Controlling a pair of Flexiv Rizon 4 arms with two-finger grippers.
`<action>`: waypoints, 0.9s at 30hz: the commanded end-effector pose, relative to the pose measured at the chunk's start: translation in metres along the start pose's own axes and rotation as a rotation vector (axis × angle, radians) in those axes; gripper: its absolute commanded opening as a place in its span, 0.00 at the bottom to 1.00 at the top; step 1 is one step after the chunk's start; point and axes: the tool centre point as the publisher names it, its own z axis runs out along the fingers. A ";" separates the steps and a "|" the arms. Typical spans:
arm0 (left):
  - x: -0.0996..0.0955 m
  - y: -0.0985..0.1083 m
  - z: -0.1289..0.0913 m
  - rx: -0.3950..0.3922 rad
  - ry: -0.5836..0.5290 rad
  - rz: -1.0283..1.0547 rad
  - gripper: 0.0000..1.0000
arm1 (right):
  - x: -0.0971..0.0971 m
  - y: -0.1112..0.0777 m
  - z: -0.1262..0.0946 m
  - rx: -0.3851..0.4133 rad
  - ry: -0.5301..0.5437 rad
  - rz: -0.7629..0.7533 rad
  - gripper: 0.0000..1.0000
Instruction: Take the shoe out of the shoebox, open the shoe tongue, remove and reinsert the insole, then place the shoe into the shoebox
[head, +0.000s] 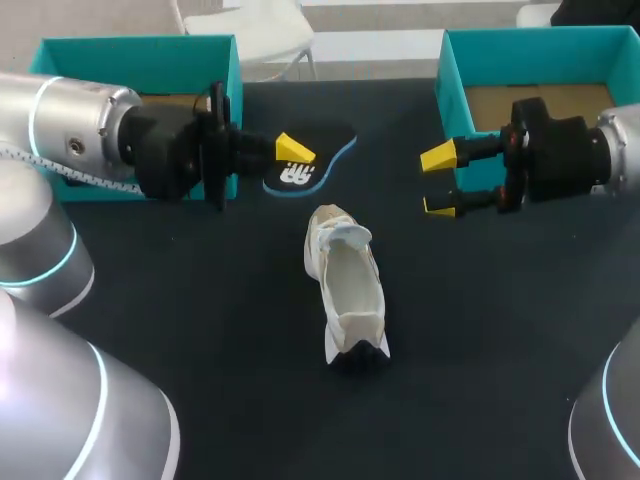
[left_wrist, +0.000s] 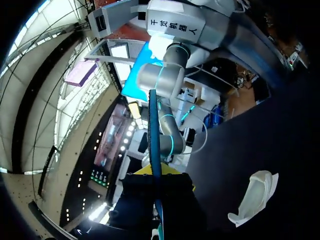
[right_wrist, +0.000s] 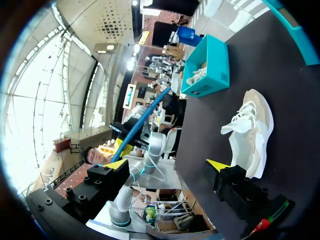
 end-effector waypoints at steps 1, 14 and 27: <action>-0.003 0.003 -0.001 0.008 0.008 0.002 0.00 | 0.000 -0.001 0.001 -0.001 -0.003 0.001 1.00; 0.030 0.009 0.001 0.017 0.084 0.143 0.00 | 0.001 0.007 0.009 0.023 0.033 0.010 1.00; 0.064 0.029 0.021 0.032 0.129 0.361 0.00 | -0.002 0.030 0.046 0.077 0.120 0.032 1.00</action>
